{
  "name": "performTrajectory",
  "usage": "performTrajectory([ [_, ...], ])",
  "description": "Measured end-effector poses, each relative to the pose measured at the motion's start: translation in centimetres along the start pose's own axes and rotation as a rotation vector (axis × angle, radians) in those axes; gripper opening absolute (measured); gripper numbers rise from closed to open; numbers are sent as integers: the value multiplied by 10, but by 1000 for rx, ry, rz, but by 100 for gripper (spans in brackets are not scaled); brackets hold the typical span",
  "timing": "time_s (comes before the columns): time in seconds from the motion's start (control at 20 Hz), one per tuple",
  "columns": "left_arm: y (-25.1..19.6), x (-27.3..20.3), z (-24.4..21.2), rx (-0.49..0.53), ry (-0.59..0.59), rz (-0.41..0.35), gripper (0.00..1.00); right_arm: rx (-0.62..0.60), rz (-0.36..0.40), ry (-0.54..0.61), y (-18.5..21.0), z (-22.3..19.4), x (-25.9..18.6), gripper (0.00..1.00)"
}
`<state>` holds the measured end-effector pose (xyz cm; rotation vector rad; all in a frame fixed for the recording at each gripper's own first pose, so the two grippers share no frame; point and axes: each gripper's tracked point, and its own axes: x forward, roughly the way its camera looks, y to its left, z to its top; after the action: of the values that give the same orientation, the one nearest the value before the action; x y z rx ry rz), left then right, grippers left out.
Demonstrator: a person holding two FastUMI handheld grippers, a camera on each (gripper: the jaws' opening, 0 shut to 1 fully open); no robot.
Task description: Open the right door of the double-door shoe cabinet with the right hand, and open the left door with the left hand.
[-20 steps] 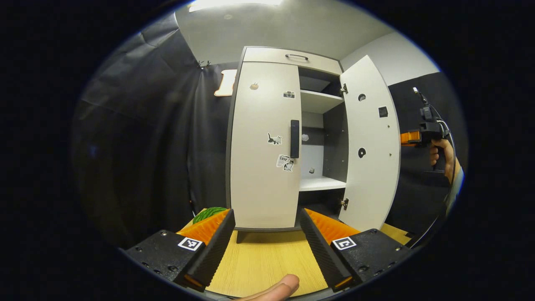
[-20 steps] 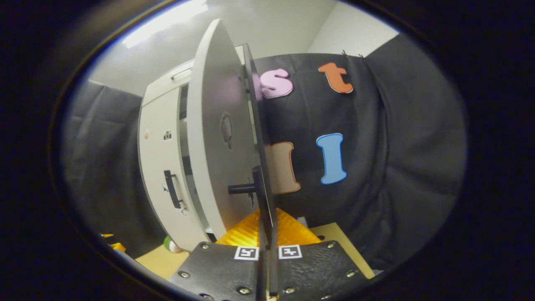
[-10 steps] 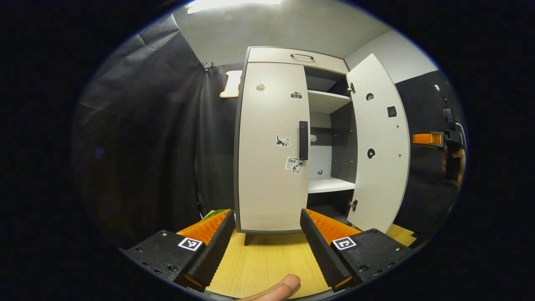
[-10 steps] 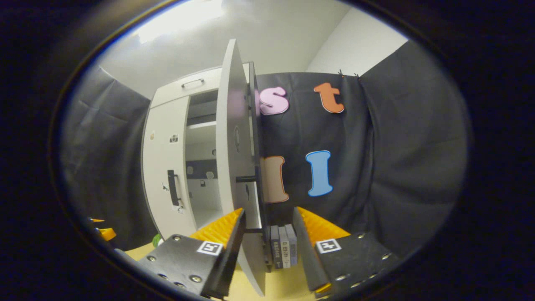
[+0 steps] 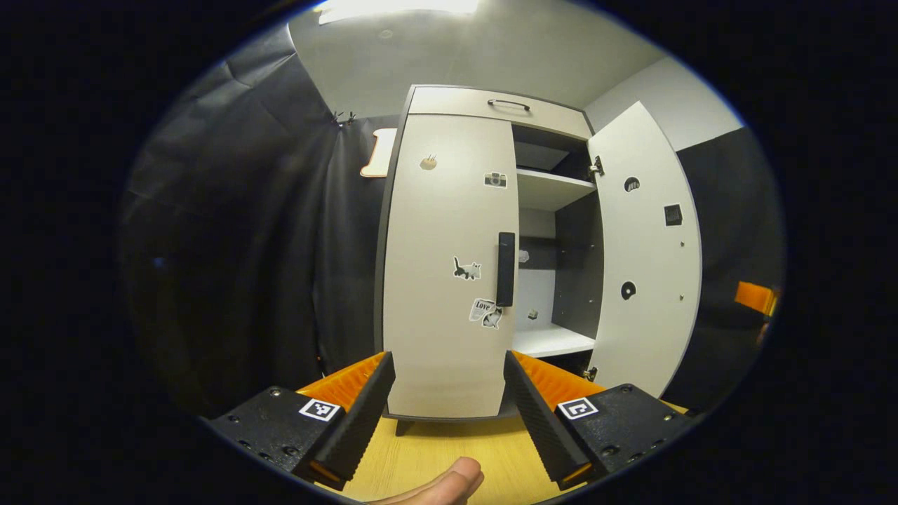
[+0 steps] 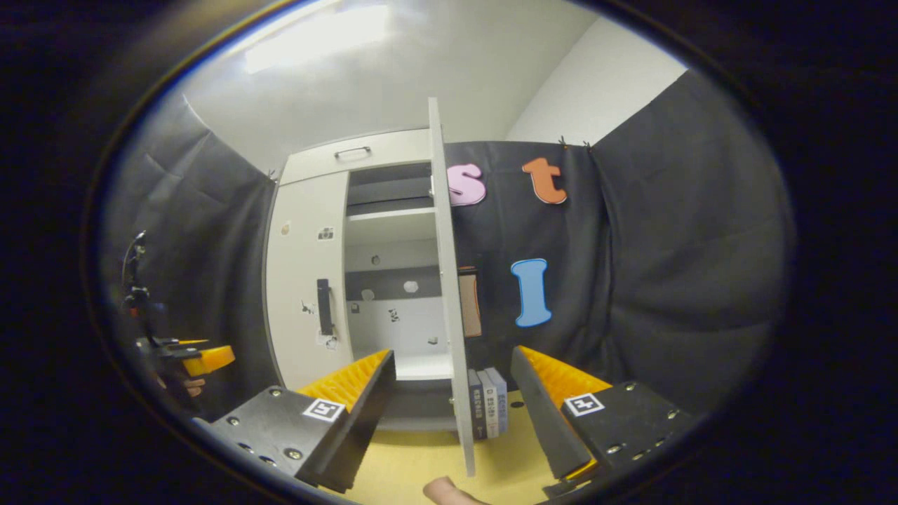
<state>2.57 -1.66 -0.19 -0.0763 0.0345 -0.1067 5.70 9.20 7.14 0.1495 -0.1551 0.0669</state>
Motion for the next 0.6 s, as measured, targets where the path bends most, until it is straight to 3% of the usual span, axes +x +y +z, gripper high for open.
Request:
performTrajectory([
  [0.05,-4,10,5,-8,-5,0,97,-1,-6,14,3,-8,-8,98],
  [0.15,-18,35,16,-19,-14,-26,97,-12,21,19,20,-18,-23,93],
  [0.2,-26,48,21,-14,-19,-42,96,-20,40,14,27,-22,-30,98],
  [0.35,-43,95,28,-7,-5,-46,96,1,42,-5,37,-31,-48,93],
  [0.6,-73,166,35,-6,-10,-75,96,-5,41,-23,43,-44,-67,100],
])
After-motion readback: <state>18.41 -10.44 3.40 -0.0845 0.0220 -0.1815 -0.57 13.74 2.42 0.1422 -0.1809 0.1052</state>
